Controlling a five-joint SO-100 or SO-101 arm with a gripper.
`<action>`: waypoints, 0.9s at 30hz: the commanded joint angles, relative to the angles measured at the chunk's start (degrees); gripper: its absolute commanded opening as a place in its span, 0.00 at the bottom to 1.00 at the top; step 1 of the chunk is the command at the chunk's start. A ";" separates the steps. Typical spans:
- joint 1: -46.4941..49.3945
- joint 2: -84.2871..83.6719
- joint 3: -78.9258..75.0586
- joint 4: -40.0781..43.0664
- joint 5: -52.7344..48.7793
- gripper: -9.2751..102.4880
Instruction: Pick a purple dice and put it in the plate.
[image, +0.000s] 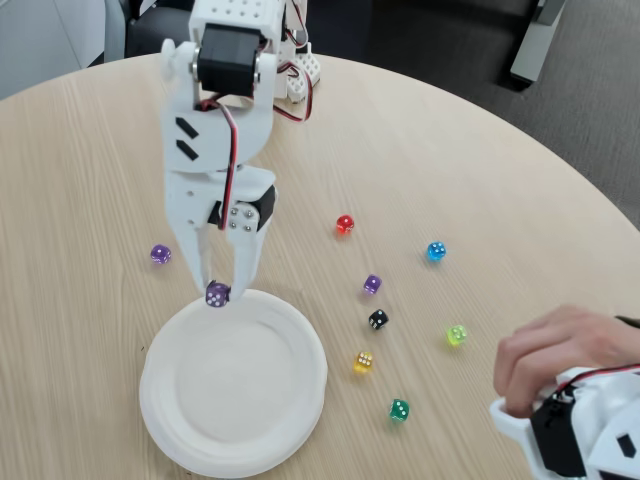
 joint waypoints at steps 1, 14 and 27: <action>0.26 0.53 -0.44 -2.46 -0.26 0.09; 0.18 -4.22 -0.35 -3.43 -0.35 0.08; 0.18 -7.21 -0.35 -2.72 0.53 0.15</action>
